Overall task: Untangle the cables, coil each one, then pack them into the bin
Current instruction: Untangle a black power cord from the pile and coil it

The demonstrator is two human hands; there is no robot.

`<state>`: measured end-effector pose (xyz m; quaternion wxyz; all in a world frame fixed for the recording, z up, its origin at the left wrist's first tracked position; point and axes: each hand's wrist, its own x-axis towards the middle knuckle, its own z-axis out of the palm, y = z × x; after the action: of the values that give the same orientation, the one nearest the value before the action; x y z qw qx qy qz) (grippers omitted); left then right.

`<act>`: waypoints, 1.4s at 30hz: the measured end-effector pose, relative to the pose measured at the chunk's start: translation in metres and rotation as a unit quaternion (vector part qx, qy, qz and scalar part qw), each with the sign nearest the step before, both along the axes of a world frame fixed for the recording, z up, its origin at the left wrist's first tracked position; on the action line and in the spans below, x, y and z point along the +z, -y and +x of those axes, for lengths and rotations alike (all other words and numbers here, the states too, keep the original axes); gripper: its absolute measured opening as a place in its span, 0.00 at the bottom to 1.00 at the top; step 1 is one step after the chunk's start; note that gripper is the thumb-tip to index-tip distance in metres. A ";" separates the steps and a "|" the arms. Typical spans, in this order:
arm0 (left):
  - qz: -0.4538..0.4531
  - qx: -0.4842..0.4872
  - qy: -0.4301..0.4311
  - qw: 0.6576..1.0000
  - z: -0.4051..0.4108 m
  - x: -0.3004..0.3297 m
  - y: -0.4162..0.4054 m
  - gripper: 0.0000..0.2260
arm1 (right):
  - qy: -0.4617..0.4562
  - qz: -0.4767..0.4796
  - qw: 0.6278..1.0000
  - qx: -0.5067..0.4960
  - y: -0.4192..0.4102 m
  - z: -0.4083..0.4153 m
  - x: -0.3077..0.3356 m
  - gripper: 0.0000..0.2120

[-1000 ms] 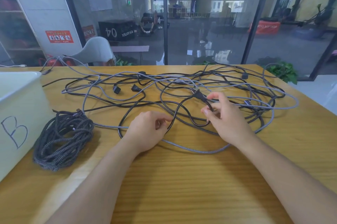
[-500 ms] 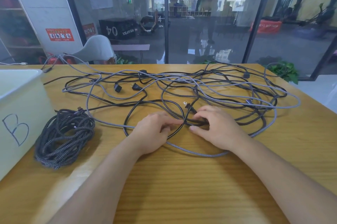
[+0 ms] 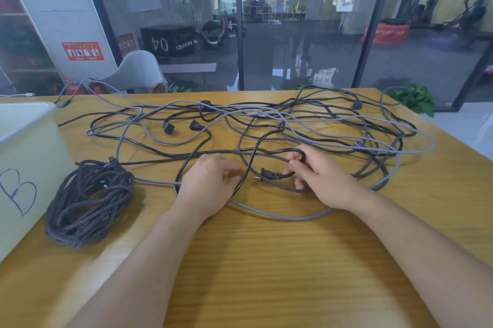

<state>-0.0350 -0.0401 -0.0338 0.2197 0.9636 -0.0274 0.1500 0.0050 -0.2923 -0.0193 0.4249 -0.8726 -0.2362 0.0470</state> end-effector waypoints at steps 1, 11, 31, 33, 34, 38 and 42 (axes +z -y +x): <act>-0.001 -0.013 -0.003 1.000 0.000 -0.001 0.000 0.14 | -0.020 0.033 0.999 -0.002 0.000 0.001 0.000 0.04; -0.074 -0.105 0.021 0.992 -0.003 0.001 0.003 0.22 | -0.077 0.112 0.990 -0.032 -0.005 -0.002 0.003 0.07; -0.187 -0.047 -0.007 0.981 -0.010 0.017 0.003 0.08 | 0.140 -0.036 0.986 -0.079 0.011 0.000 0.012 0.21; -0.226 -0.046 -0.012 0.973 -0.011 0.020 0.003 0.05 | 0.168 0.019 0.977 -0.127 0.011 0.002 0.011 0.10; -0.234 -0.045 -0.018 0.971 -0.011 0.021 0.003 0.04 | 0.166 0.045 0.974 -0.145 0.011 0.003 0.011 0.08; -0.251 -0.022 -0.026 0.967 -0.009 0.022 -0.002 0.04 | 0.181 0.055 0.958 -0.216 0.017 0.010 0.009 0.07; -0.331 0.000 0.030 0.943 -0.009 0.026 -0.006 0.02 | 0.177 -0.145 0.937 -0.265 0.028 0.012 0.015 0.08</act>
<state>-0.0438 -0.0345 -0.0077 0.5255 0.8314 0.0171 0.1798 0.0173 -0.3203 -0.0042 0.2423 -0.9498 -0.0582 -0.1892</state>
